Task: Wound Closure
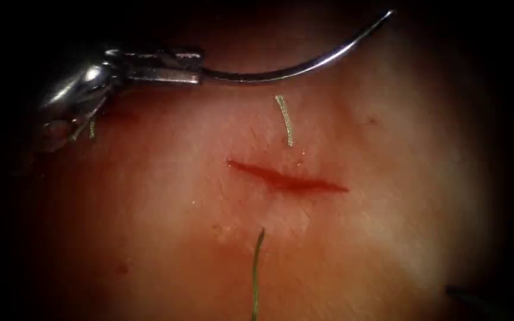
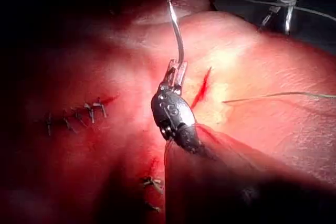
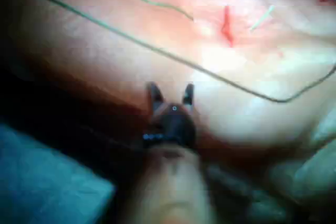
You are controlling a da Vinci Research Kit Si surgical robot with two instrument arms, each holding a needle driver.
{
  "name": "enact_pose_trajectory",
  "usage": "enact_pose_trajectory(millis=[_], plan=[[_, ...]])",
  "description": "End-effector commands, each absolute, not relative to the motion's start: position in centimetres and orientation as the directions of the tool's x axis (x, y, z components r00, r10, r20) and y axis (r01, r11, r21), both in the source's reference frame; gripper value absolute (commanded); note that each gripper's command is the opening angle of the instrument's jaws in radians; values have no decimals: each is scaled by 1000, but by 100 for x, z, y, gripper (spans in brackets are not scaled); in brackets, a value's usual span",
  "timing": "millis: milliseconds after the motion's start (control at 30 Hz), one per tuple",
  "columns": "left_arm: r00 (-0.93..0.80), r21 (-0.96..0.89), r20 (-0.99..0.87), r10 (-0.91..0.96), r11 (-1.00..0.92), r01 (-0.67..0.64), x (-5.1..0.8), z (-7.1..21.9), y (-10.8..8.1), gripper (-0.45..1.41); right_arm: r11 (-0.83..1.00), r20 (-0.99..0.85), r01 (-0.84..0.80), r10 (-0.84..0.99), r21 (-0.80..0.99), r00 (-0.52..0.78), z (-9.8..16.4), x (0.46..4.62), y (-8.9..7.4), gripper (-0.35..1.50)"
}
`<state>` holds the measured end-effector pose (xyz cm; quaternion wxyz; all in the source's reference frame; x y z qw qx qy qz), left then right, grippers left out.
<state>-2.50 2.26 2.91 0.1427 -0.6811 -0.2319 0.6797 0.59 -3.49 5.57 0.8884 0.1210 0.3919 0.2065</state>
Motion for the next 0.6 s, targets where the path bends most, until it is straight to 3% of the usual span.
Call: enact_pose_trajectory(millis=[33, 133, 333, 467, 600], plan=[[-33, -510, -859, 511, -850, 131, -261, 302, 232, -45, 874, -614, -306, 484, 378, 624, 567, 26, -354, 123], [-59, -513, -858, 510, -846, 145, -293, 326, 258, -45, 853, -540, -393, 521, 343, 661, 568, -37, -357, 125], [-132, -525, -850, 509, -838, 147, -346, 380, 297, -45, 836, -423, -487, 549, 255, 721, 565, -118, -350, 115], [-181, -540, -839, 513, -827, 158, -364, 423, 299, -45, 777, -444, -602, 612, 184, 655, 539, -144, -308, 120], [-198, -564, -823, 533, -809, 168, -364, 458, 295, -45, 749, -549, -645, 606, 152, 575, 499, -126, -258, 130]])
